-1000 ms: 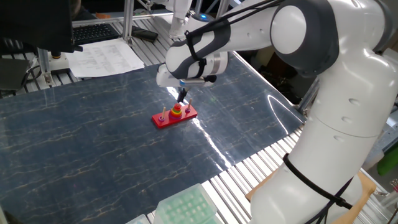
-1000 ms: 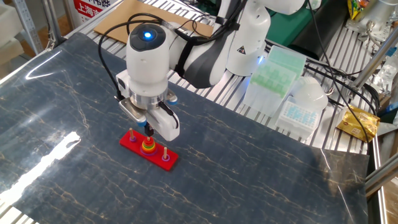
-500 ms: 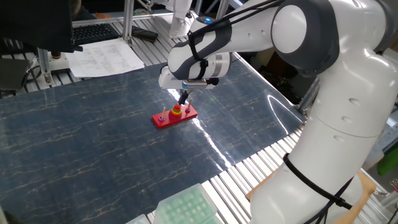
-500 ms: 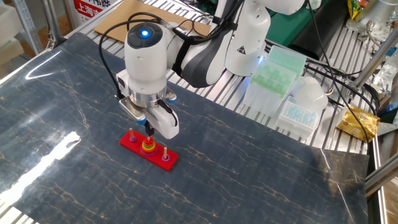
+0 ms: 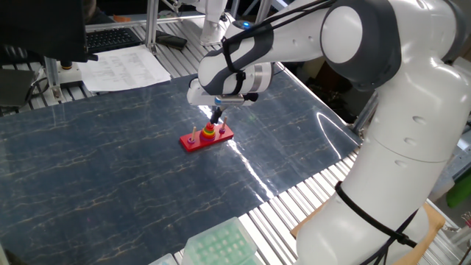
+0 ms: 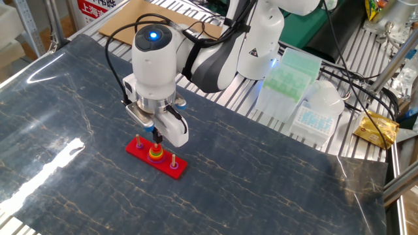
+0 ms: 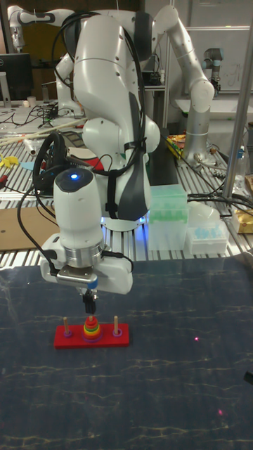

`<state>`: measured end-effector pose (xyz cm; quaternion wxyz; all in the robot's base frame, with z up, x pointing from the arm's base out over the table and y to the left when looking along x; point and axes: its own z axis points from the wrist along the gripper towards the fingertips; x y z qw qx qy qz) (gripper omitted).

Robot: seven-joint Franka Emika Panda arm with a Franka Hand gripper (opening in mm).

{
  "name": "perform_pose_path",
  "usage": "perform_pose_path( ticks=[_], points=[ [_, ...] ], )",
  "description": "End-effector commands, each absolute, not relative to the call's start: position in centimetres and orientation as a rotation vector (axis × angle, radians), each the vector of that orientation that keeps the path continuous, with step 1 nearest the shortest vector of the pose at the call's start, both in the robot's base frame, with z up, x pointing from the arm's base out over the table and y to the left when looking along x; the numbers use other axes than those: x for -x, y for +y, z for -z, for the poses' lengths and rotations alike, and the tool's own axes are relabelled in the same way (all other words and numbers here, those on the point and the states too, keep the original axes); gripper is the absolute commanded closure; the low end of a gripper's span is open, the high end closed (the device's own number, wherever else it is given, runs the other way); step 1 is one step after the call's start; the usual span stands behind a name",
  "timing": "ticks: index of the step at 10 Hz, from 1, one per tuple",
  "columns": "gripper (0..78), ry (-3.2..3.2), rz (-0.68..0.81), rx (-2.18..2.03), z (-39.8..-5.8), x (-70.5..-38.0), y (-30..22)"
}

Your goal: Take out one Hanoi block and throw it aside

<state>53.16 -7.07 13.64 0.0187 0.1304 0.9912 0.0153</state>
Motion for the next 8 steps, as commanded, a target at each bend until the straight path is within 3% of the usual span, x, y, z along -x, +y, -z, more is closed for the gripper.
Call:
perform_pose_path(
  ticks=[1,8],
  points=[
    [77.6,3.074,-0.043,-0.404,-13.85,-53.71,-7.07],
    [77.6,3.063,-0.026,-0.408,-13.58,-54.00,-7.07]
  ],
)
